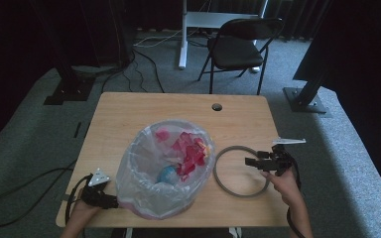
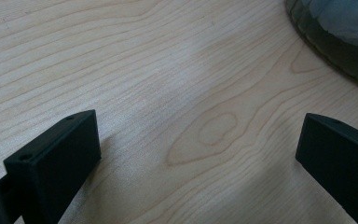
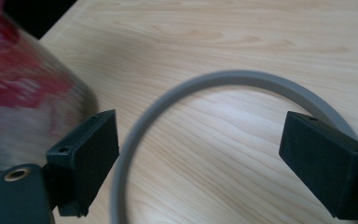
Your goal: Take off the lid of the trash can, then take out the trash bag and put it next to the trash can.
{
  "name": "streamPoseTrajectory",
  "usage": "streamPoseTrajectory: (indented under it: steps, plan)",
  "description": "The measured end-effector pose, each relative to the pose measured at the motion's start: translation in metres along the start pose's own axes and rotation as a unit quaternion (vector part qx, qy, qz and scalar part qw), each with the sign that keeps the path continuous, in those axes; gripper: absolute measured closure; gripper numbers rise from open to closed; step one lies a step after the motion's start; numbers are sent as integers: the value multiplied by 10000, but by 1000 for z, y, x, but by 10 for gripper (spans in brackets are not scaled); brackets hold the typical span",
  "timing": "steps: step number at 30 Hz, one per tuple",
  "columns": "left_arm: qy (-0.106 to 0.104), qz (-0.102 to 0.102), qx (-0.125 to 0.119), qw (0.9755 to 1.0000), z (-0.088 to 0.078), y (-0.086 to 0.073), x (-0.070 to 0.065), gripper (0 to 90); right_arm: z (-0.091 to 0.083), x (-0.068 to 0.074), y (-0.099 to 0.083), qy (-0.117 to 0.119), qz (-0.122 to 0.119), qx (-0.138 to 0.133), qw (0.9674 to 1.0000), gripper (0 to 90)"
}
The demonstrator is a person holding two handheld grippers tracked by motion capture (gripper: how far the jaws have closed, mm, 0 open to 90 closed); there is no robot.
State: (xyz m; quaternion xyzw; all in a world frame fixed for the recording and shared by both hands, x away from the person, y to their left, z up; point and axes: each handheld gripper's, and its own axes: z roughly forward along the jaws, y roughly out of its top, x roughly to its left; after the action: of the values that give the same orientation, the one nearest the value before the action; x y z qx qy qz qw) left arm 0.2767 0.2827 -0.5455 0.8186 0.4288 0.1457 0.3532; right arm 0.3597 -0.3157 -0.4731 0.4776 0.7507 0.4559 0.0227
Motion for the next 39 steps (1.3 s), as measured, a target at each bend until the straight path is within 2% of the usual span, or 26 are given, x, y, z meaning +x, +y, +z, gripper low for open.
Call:
streamPoseTrajectory:
  steps: [3, 7, 14, 18, 21, 23, 25, 26, 27, 28, 30, 35, 37, 39]
  plan:
    - [6, -3, 10, 10000, 0, 0, 0, 0, -3, 13, 9, 83, -181, -50, 9998, 113]
    - [29, -19, 9, 10000, 0, 0, 0, 0, -6, 27, 24, 309, -354, -156, 9988, 116]
    - [54, -36, -28, 10000, -1, 0, 1, 0, -9, 51, 49, 502, -681, -335, 9959, 127]
    - [223, -128, -258, 9993, -11, 3, 4, 0, -16, 72, 64, 685, -957, -431, 9921, 127]
    - [193, -269, -341, 9989, -27, 10, 8, 0, -22, 86, 75, 904, -1090, -581, 9882, 127]
    - [430, -327, -417, 9977, -39, 15, 8, 0, -26, 94, 83, 1104, -1112, -725, 9850, 127]
    - [342, -434, -579, 9968, -57, 21, 9, 0, -29, 103, 91, 1164, -1196, -778, 9829, 126]
    - [342, -434, -579, 9968, -57, 21, 9, 0, -29, 109, 95, 1189, -1226, -789, 9821, 127]
    - [245, -592, -740, 9952, -73, 27, 11, 0, -28, 114, 99, 1217, -1278, -774, 9813, 126]
    - [147, -651, -833, 9943, -82, 29, 12, 0, -27, 119, 103, 1186, -1319, -739, 9814, 127]
    - [-84, -656, -1024, 9925, -99, 35, 8, 0, -22, 130, 109, 1157, -1440, -645, 9807, 126]
    - [-468, -486, -1274, 9895, -131, 56, -15, 0, -4, 152, 121, 1362, -1552, -455, 9774, 127]
    - [-589, -226, -1216, 9906, -136, 64, -27, 0, 5, 160, 124, 1327, -1615, -345, 9773, 127]
    - [-782, -103, -1247, 9891, -137, 72, -38, 0, 15, 166, 126, 1327, -1686, -193, 9765, 127]
